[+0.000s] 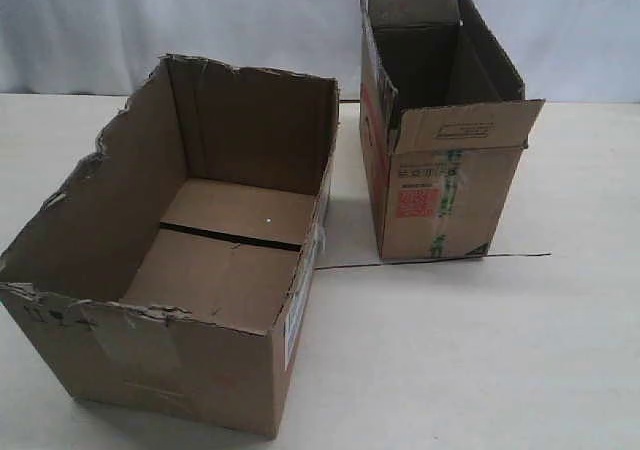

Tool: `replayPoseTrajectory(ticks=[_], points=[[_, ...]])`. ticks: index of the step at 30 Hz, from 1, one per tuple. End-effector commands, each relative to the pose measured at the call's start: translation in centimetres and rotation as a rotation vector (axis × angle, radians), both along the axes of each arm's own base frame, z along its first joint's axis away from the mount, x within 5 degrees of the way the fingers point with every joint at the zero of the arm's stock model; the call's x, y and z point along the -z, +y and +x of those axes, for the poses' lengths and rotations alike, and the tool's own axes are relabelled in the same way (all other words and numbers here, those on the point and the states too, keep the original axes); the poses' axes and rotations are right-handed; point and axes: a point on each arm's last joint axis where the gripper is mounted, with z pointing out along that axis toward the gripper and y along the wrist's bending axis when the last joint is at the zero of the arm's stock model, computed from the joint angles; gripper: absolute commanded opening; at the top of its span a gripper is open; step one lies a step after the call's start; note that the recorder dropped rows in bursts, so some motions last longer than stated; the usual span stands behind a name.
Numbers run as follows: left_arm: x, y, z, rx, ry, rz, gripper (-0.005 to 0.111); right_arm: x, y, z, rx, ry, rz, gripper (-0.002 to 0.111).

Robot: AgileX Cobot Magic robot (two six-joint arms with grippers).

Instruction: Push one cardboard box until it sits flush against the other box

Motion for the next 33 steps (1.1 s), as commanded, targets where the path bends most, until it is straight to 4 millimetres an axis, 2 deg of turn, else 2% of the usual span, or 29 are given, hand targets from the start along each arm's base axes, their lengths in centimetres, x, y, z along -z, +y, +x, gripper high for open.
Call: replayPoseTrajectory(ticks=[1,4,6,12,13,16,19,21,23,24,29,33], points=[[-1.4,-0.1,0.0,0.014,-0.173,-0.269,0.000,0.1,0.0,0.0,0.001,0.002,-0.006,0.005],[-2.7,0.5,-0.3,0.027,-0.326,-0.808,0.000,0.1,0.0,0.0,0.001,0.002,-0.006,0.005],[-3.1,0.8,-0.4,0.031,-0.392,-1.007,0.000,0.1,0.0,0.0,0.001,0.002,-0.006,0.005],[-3.8,1.2,-0.7,0.036,-0.484,-0.979,0.000,0.1,0.0,0.0,0.001,0.002,-0.006,0.005],[-3.6,1.0,-0.7,0.037,-0.462,-0.967,0.000,0.1,0.0,0.0,0.001,0.002,-0.006,0.005],[-1.6,0.0,-0.1,0.024,-0.191,-0.903,0.000,0.1,0.0,0.0,0.000,0.003,-0.002,0.005],[-0.3,-0.4,0.0,0.010,-0.034,-0.886,0.000,0.1,0.0,0.0,0.000,0.003,-0.002,0.005],[-2.5,-0.5,-0.4,0.041,-0.093,-0.780,0.000,0.1,0.0,0.0,0.000,0.003,-0.002,0.005],[-5.9,-0.8,-1.0,0.073,-0.070,-0.556,0.000,0.1,0.0,0.0,0.000,0.003,-0.002,0.005],[-7.8,-0.9,-0.7,0.061,0.052,-0.434,0.000,0.1,0.0,0.0,0.000,0.003,-0.002,0.005],[-12.5,-0.6,1.8,0.071,0.465,-0.026,0.000,0.1,0.0,0.0,0.001,0.003,-0.005,0.005],[-15.3,-0.9,4.0,0.178,0.799,0.121,0.000,0.1,0.0,0.0,0.001,0.003,-0.005,0.005]])
